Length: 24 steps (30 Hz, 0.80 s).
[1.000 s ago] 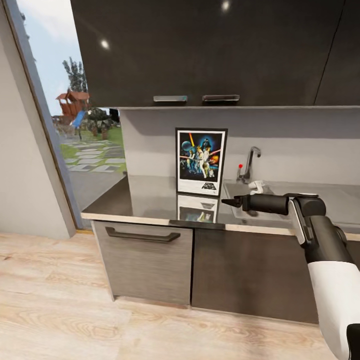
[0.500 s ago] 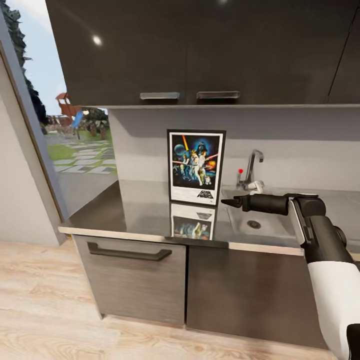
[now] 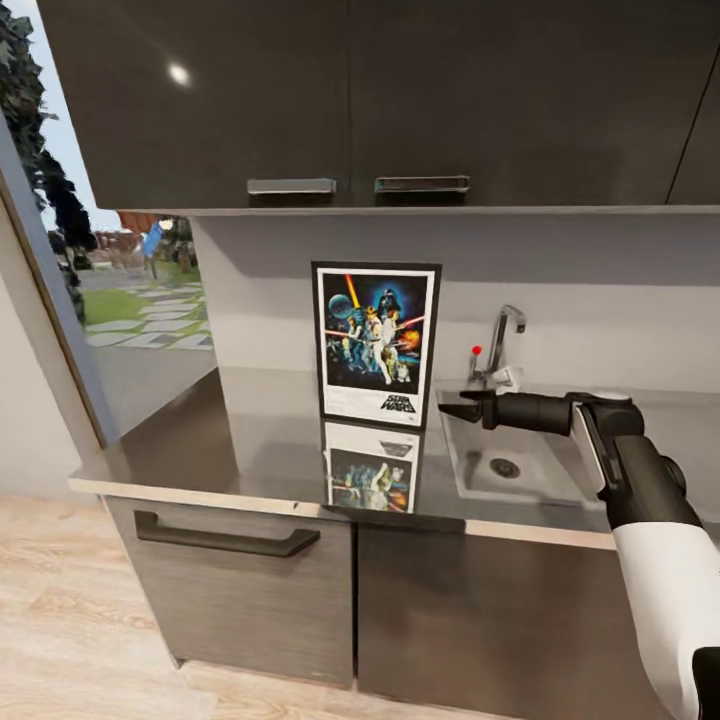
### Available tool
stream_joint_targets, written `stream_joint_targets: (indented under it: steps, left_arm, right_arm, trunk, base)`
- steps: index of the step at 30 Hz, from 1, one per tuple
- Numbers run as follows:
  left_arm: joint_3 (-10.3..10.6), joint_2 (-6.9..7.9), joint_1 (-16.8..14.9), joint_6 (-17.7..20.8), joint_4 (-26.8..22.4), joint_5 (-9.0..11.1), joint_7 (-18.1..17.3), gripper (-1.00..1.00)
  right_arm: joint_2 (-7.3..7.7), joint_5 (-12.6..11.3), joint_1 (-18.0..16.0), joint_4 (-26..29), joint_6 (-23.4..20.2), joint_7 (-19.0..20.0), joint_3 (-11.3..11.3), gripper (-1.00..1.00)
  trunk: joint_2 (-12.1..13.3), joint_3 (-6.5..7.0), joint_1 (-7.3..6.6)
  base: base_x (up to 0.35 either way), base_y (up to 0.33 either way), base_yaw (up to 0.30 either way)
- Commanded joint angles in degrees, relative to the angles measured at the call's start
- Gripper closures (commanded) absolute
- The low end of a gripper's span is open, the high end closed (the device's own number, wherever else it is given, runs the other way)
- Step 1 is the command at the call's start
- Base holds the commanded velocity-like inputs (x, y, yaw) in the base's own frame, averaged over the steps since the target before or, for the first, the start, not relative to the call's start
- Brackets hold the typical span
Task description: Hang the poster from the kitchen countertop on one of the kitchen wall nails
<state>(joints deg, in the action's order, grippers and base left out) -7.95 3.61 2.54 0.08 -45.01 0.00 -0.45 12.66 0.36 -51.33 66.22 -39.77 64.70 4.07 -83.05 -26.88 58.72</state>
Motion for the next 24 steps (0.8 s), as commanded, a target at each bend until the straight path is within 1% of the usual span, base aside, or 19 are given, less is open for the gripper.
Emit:
stream_joint_targets:
  steps: [1, 4, 7, 14, 20, 24]
  left_arm:
    - [-0.33, -0.01, 0.01, 0.01, -0.08, 0.00, -0.06, -1.00]
    - [-0.71, -0.01, 0.03, 0.01, -0.03, 0.00, -0.07, -1.00]
    - [-0.85, -0.01, 0.02, 0.06, -0.05, 0.00, -0.07, -1.00]
    - [-0.91, -0.01, 0.01, 0.16, -0.01, 0.00, -0.08, -1.00]
    - [-0.92, -0.01, 0.02, 0.17, 0.01, 0.00, -0.08, -1.00]
    - [-0.92, -0.01, 0.02, 0.18, 0.01, 0.00, -0.08, -1.00]
  right_arm:
    - [-0.01, 0.06, -0.01, -0.14, 0.92, 0.68, -0.02, -1.00]
    - [-0.01, 0.07, 0.16, -0.88, 2.58, 1.22, -0.14, -1.00]
    - [-0.01, 0.08, 0.23, -1.23, 3.16, 1.39, -0.19, -1.00]
    - [-0.01, 0.12, 0.26, -1.44, 3.42, 1.44, -0.17, -1.00]
    - [-0.01, 0.16, 0.27, -1.52, 3.46, 1.46, -0.18, -1.00]
    - [-0.01, 0.17, 0.32, -1.56, 3.47, 1.41, -0.20, -1.00]
  trunk:
    - [-0.03, -0.05, 0.01]
    - [-0.03, -0.05, 0.01]
    - [-0.03, -0.05, 0.01]
    - [-0.03, -0.05, 0.01]
    - [-0.03, -0.05, 0.01]
    - [-0.03, -0.05, 0.01]
  base:
    - [0.026, -0.015, 0.000]
    - [0.054, -0.007, 0.000]
    - [0.214, -0.003, 0.000]
    - [0.296, -0.001, 0.000]
    - [0.122, 0.000, 0.000]
    - [0.221, 0.000, 0.000]
